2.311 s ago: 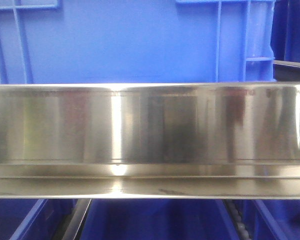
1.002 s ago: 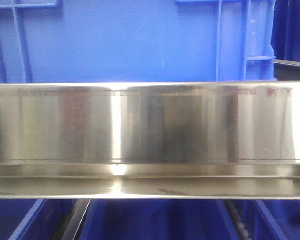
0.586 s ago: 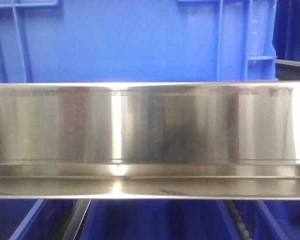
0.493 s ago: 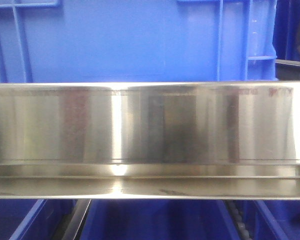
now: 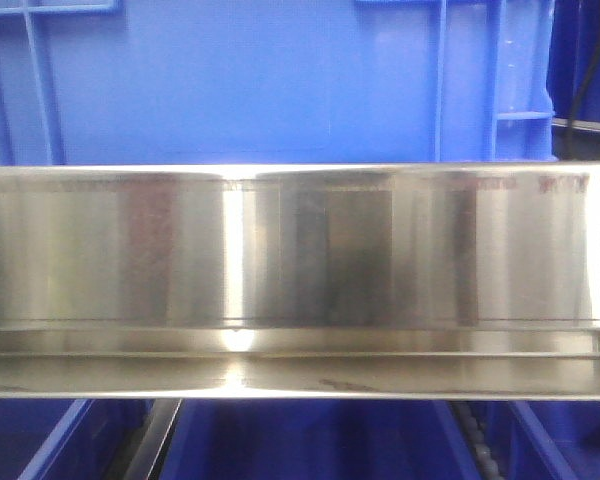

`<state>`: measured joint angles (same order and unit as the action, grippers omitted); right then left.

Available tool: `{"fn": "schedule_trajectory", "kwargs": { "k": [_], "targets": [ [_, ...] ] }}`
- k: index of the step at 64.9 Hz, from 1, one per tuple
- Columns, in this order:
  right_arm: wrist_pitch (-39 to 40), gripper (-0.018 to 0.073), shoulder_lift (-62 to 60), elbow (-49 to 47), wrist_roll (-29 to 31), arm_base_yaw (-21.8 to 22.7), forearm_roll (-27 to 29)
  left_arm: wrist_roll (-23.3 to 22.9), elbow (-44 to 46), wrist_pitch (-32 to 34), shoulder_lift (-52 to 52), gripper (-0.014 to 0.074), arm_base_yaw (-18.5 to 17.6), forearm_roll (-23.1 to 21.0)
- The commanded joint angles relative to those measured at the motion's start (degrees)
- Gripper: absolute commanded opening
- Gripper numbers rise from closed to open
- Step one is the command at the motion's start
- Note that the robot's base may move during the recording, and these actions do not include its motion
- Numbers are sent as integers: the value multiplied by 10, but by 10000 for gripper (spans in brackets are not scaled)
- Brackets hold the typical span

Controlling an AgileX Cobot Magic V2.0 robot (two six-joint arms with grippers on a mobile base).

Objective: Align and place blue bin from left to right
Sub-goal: 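Lower both grippers over opposite side rims of the blue bin, then close both grippers on the bin's side rims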

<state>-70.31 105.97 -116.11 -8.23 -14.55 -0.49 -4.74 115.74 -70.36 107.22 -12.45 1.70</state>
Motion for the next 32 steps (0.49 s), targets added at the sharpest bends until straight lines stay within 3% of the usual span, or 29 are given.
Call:
{"fn": "schedule_trajectory", "kwargs": {
  "k": [1,32],
  "targets": [
    [3,559,-4,-4,4,-1,-2,-4,5,4,0,597,2,6],
    [29,559,-2,-4,-19,-8,-2,-4,5,4,0,597,2,17]
  ]
}}
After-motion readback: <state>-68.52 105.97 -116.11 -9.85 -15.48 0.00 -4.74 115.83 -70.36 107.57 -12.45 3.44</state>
